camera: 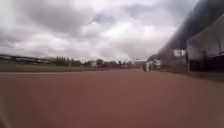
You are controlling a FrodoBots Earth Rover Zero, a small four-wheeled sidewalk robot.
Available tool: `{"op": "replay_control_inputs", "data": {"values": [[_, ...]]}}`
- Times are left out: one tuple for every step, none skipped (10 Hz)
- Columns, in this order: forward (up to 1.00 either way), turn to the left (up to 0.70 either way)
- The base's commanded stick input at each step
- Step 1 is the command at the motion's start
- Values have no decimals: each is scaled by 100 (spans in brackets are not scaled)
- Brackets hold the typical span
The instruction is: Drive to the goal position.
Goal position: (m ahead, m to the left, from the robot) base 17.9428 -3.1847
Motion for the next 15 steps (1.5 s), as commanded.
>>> {"op": "replay_control_inputs", "data": {"values": [[100, -39], [100, -39], [100, -39], [100, -39], [100, -39], [100, -39], [100, -39], [100, -39], [100, -39], [100, -39], [100, -39], [100, -39], [100, -39], [100, -39], [100, 1]]}}
